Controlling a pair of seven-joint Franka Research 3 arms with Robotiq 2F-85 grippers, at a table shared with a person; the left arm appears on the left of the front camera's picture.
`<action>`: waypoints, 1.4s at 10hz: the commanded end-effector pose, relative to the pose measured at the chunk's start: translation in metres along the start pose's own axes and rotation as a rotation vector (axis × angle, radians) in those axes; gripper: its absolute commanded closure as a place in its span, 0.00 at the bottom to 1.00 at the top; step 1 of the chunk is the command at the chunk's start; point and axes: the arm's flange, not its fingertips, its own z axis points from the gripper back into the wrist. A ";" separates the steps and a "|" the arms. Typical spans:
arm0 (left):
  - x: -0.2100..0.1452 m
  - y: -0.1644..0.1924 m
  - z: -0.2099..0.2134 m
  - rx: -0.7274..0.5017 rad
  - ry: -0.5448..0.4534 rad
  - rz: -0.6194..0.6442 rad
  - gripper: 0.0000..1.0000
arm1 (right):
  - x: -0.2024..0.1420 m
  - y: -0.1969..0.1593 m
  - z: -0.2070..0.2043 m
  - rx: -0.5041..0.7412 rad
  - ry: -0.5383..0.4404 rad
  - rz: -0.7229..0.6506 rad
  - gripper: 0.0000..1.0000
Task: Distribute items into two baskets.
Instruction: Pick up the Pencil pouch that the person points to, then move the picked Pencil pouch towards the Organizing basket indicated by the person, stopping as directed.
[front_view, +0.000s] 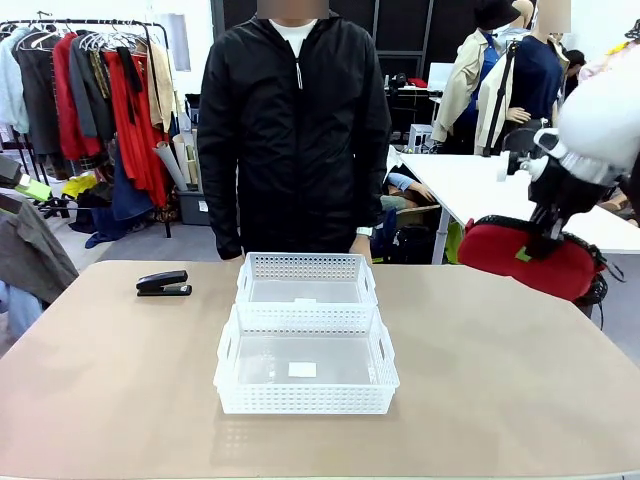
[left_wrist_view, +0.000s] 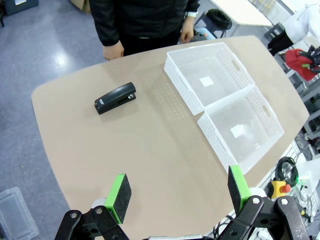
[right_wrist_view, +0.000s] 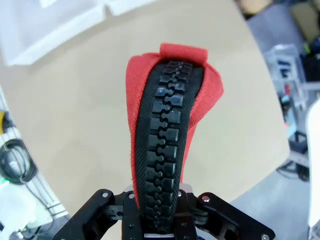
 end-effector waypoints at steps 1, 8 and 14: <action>0.000 -0.001 0.000 -0.005 -0.002 -0.001 0.00 | 0.002 0.005 0.028 0.076 -0.032 0.096 1.00; 0.000 -0.001 0.000 -0.005 -0.002 -0.001 0.00 | 0.015 0.022 0.059 0.057 0.008 0.121 1.00; 0.000 -0.001 0.000 -0.005 -0.002 -0.001 0.00 | 0.015 0.022 0.059 0.057 0.008 0.121 1.00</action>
